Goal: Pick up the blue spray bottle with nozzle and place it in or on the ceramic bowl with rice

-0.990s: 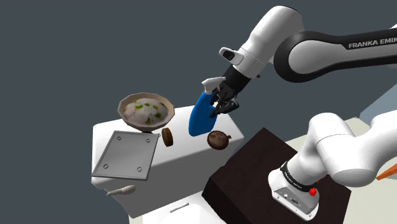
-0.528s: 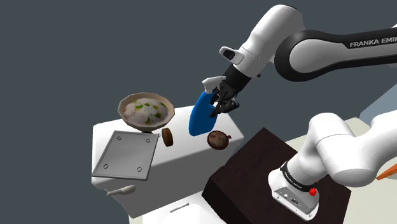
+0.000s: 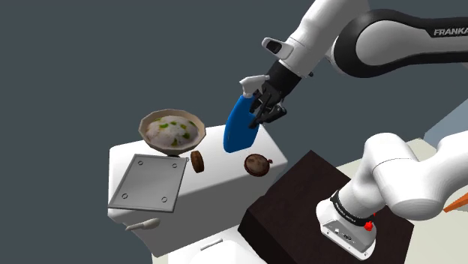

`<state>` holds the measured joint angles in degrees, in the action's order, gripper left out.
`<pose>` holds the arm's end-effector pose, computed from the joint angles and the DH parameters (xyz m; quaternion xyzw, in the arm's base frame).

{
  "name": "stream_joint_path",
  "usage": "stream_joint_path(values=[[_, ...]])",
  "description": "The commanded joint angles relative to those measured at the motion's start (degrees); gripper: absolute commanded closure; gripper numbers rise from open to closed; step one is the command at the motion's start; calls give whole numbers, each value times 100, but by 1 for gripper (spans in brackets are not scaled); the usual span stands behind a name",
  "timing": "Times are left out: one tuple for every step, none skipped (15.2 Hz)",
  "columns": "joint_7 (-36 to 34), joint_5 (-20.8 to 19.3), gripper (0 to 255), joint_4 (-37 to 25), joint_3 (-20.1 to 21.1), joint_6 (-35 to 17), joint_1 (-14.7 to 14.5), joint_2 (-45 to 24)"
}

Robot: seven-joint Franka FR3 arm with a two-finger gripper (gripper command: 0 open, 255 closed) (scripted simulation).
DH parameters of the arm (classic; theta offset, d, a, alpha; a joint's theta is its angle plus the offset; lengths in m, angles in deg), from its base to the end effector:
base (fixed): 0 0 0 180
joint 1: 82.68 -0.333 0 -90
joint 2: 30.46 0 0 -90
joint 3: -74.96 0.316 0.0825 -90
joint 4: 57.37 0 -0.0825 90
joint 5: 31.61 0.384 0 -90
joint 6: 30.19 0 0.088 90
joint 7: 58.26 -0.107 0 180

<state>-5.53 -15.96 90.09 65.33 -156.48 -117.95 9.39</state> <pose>0.3330 0.1641 0.5163 -0.7856 -0.5736 -0.1876 0.1363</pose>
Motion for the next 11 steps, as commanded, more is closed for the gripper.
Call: stream_joint_path(values=[[-54,-33,255,-124,12,177,20,55],[-80,-44,255,-195,18,252,24,62],[-104,-54,255,-266,23,326,27,67],[-129,-65,255,-339,28,400,30,71],[-153,-74,255,-412,33,474,33,74],[-176,-83,255,-487,38,547,35,75],[-200,-92,255,-562,42,620,37,75],[-223,-101,255,-638,46,692,38,74],[-245,-109,255,-715,50,764,39,71],[-268,-116,255,-793,53,835,40,67],[-290,-124,255,-872,56,906,40,62]])
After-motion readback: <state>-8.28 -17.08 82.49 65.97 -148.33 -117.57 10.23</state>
